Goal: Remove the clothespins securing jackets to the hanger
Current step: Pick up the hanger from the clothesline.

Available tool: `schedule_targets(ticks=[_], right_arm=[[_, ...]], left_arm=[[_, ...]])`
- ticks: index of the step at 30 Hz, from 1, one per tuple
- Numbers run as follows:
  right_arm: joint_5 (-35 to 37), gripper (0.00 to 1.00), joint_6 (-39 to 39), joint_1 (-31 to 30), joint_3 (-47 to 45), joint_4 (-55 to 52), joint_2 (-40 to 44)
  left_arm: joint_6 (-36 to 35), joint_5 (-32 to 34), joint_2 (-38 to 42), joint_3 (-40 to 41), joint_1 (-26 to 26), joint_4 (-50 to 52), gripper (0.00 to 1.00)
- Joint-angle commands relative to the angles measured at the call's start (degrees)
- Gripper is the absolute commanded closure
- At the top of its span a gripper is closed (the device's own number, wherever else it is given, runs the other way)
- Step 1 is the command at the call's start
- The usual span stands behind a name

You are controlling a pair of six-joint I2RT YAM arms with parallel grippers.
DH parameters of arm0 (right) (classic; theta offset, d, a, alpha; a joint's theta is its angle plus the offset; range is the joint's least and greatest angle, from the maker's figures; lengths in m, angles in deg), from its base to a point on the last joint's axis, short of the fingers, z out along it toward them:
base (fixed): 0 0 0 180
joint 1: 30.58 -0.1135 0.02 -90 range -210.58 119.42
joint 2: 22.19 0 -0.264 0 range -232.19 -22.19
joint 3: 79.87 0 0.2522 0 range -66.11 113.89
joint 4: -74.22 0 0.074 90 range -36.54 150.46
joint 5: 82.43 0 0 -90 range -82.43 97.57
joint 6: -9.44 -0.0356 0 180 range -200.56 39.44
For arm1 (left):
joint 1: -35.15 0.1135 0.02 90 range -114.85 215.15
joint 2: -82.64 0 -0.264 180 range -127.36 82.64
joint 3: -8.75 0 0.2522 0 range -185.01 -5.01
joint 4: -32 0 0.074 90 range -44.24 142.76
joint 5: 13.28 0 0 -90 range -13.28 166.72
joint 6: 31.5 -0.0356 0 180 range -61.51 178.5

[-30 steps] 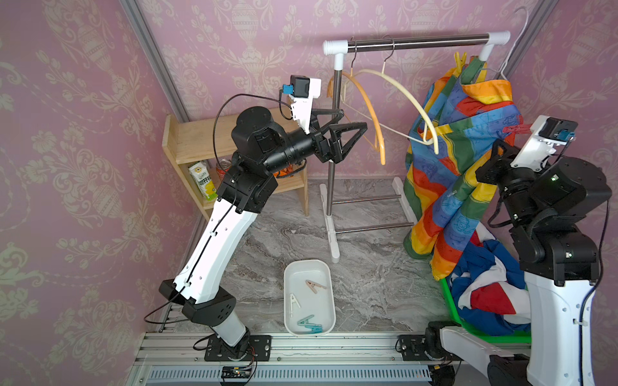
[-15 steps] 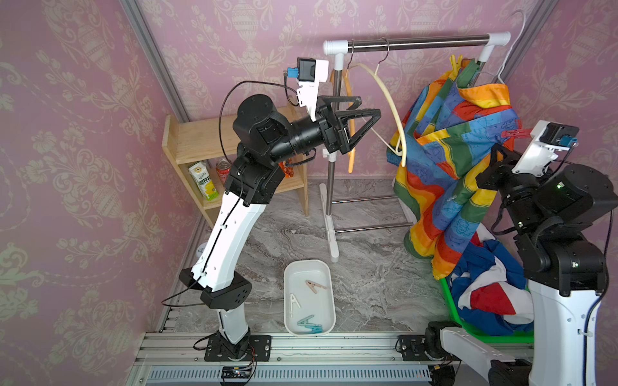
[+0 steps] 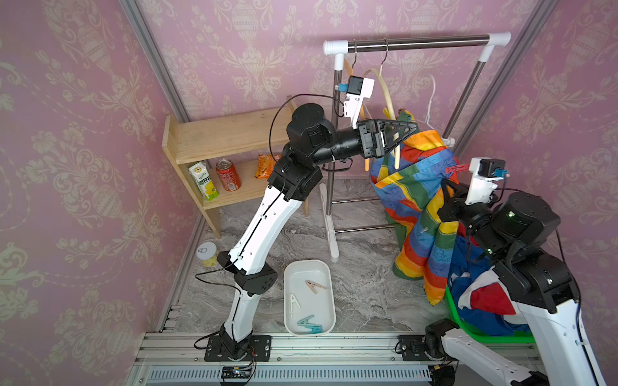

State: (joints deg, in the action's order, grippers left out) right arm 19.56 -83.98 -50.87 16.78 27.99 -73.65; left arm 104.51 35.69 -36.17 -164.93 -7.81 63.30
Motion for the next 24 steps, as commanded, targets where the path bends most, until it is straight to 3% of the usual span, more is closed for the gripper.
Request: schedule_targets(ticks=[1,11,24], right_arm=[[7.8,1.00,4.0,-4.5,-0.6,8.2,1.6],[14.7,1.00,4.9,-5.9,-3.1,9.2,8.1],[3.4,1.00,0.4,-6.0,-4.3,6.6,8.8]], left_arm=[[1.2,0.6,-1.2,-0.3,-2.7,1.4,0.07],[-4.7,9.0,-2.8,-0.4,-7.0,11.1,0.09],[-9.2,21.4,-6.4,-2.7,-13.0,15.5,0.08]])
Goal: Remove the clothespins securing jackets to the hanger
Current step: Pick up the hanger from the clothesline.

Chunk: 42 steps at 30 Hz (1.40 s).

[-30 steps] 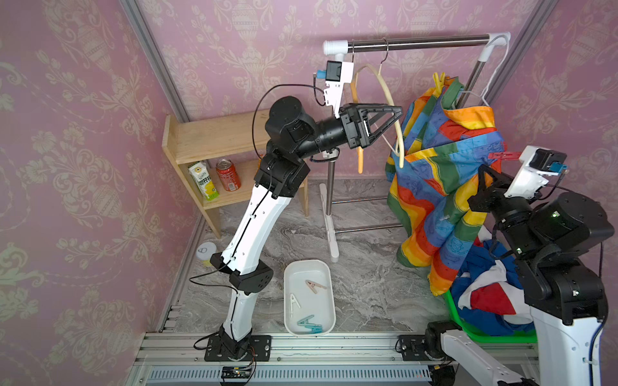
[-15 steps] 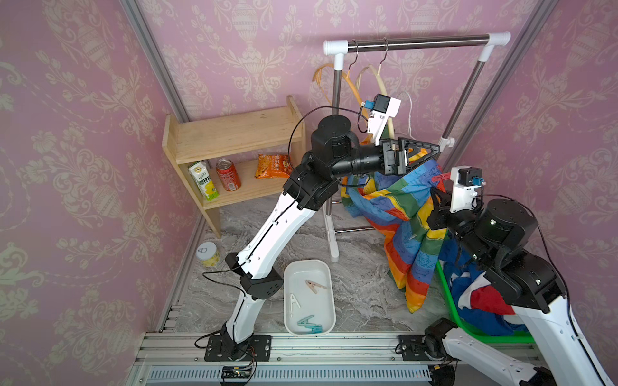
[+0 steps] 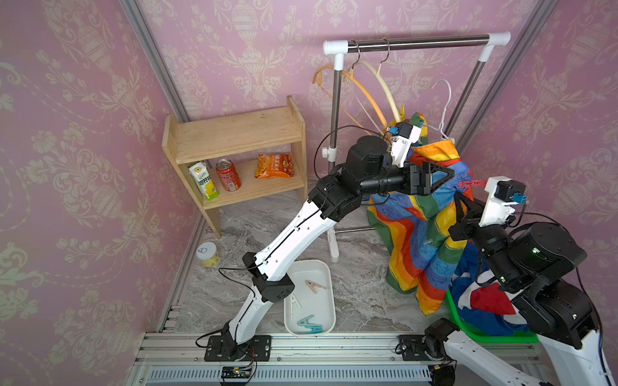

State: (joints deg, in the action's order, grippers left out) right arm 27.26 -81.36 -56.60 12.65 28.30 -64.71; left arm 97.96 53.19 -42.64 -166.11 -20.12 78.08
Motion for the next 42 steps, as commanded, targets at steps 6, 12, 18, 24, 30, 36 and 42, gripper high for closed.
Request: schedule_targets(ticks=[6,12,18,24,30,36,42], right_arm=[[-7.3,1.00,-3.8,-0.8,-1.8,5.6,0.5],[-11.1,1.00,-5.1,-1.1,-1.5,5.2,0.9],[-15.0,1.00,-6.1,-2.0,-2.2,3.8,0.3],[-13.4,1.00,-5.9,-3.0,-4.5,2.0,0.6],[-11.1,0.75,-6.0,-3.0,-4.3,0.5,0.4],[-6.8,0.32,-3.7,-3.0,4.7,-2.6,1.3],[-8.4,0.31,-5.4,-3.0,7.2,-5.4,0.5]], left_arm=[[-1.7,6.9,-1.1,-1.4,-0.9,-1.6,0.08],[-1.5,10.2,-2.8,-1.6,-0.8,-2.8,0.09],[-3.0,12.7,-2.9,-1.6,-0.7,-3.7,0.41],[-4.7,12.1,-2.4,-1.6,-0.5,-4.2,0.69],[-8.3,12.7,-1.1,-1.6,-0.5,-2.1,1.00],[-13.1,11.2,0.1,-1.6,0.0,1.6,1.00],[-14.7,8.6,1.2,-1.5,0.8,1.2,1.00]])
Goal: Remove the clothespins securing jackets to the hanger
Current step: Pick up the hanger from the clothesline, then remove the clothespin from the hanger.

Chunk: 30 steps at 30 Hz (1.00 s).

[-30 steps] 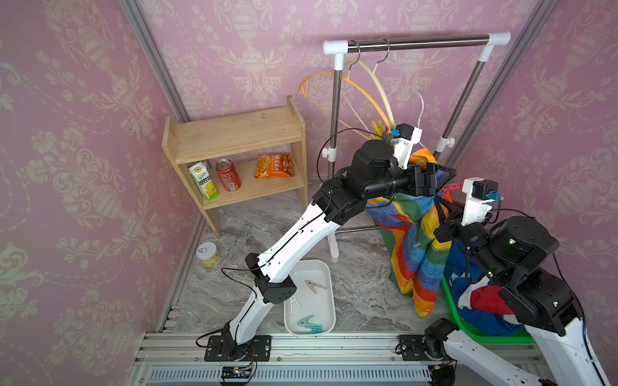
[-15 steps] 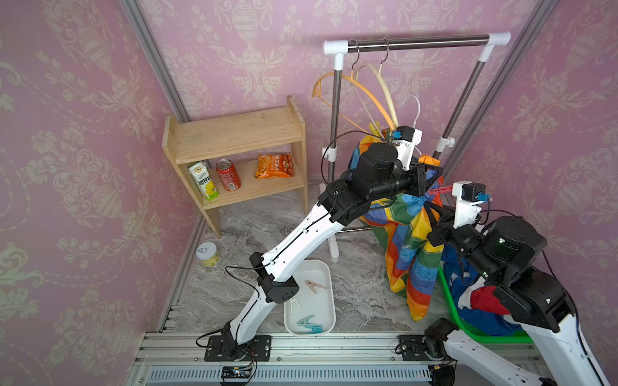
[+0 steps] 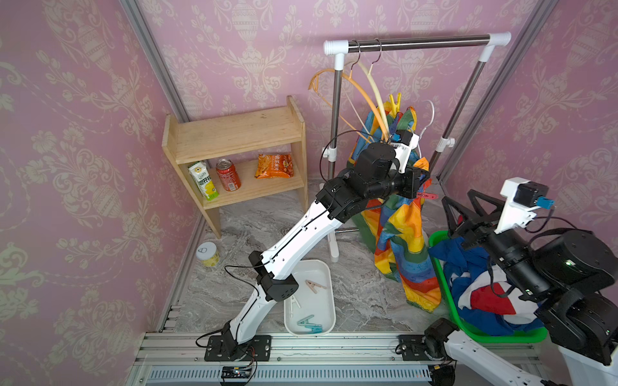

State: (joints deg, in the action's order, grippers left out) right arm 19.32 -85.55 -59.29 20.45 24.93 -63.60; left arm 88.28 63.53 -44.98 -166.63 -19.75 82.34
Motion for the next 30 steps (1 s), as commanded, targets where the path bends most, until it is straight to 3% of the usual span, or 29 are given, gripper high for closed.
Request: schedule_targets(ticks=[1,15,20,27,30], right_arm=[[-0.6,0.31,-1.6,-0.3,-1.4,-1.6,-0.6],[0.6,0.41,-5.5,-0.3,-9.3,5.4,-1.4],[1.5,0.52,-6.4,-0.2,-10.0,7.2,-2.1],[-1.6,0.58,-8.7,-0.2,-9.9,9.6,-3.1],[-2.8,0.69,-9.8,-0.2,-9.7,9.2,-4.0]], left_arm=[[-4.9,-2.3,3.6,-1.0,0.6,-3.3,1.00],[-1.2,-12.0,6.0,-0.7,2.0,-3.0,1.00],[-0.8,-15.6,5.9,-0.6,1.9,-3.1,1.00],[-2.7,-18.8,6.0,-0.6,1.9,-0.9,1.00],[-3.6,-18.8,6.1,-0.6,2.0,-0.7,1.00]])
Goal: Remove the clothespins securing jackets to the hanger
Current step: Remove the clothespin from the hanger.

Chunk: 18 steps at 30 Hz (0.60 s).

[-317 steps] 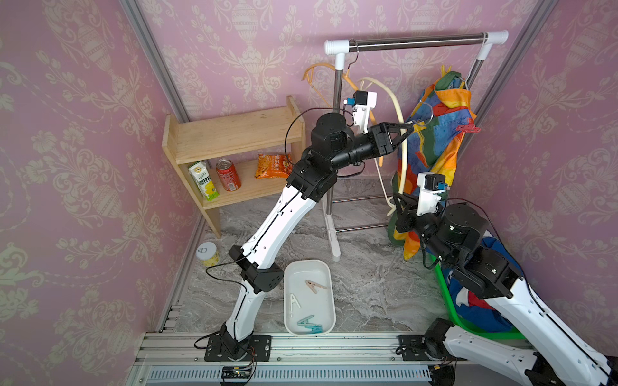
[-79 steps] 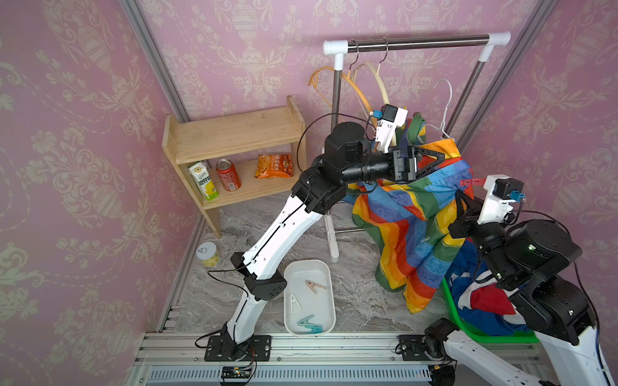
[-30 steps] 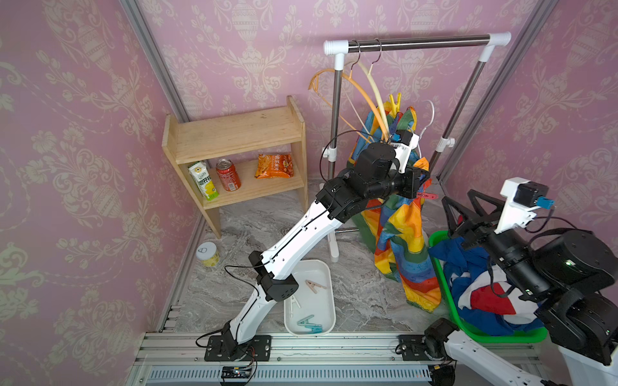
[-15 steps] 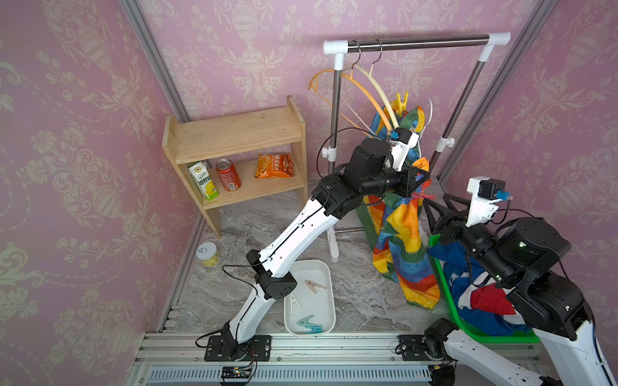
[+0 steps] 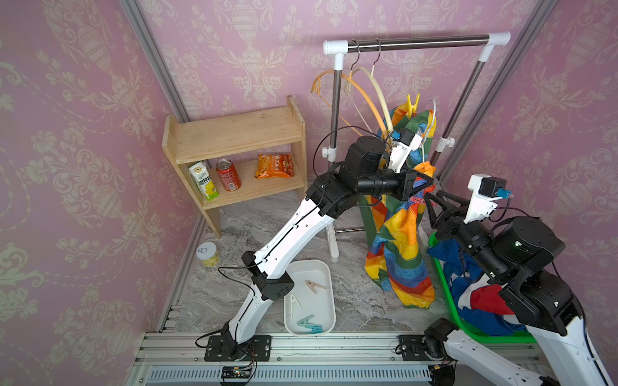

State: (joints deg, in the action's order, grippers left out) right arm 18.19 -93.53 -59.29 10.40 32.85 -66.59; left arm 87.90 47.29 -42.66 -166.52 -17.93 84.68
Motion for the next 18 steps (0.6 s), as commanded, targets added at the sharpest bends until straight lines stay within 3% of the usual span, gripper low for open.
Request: schedule_targets(ticks=[1,7,10,14,18], right_arm=[[-2.0,0.71,-2.2,-0.2,0.1,1.5,-1.0],[-3.6,0.67,-6.3,-0.1,-2.4,1.2,0.6],[-3.4,0.74,-7.6,-0.2,-3.6,0.9,1.6],[-4.9,0.76,-9.7,-0.1,-4.1,1.2,1.8],[-6.3,0.71,-12.7,0.1,-5.3,2.6,2.8]], left_arm=[[-3.6,-2.5,3.9,-0.7,0.1,-3.0,1.00],[-5.4,-2.0,4.4,-0.6,0.6,-3.3,1.00],[-5.2,-2.2,4.5,-0.7,1.3,-3.7,1.00],[-4.8,-2.9,4.4,-0.7,1.7,-4.7,1.00],[-4.9,-4.0,4.4,-0.6,2.2,-5.1,1.00]])
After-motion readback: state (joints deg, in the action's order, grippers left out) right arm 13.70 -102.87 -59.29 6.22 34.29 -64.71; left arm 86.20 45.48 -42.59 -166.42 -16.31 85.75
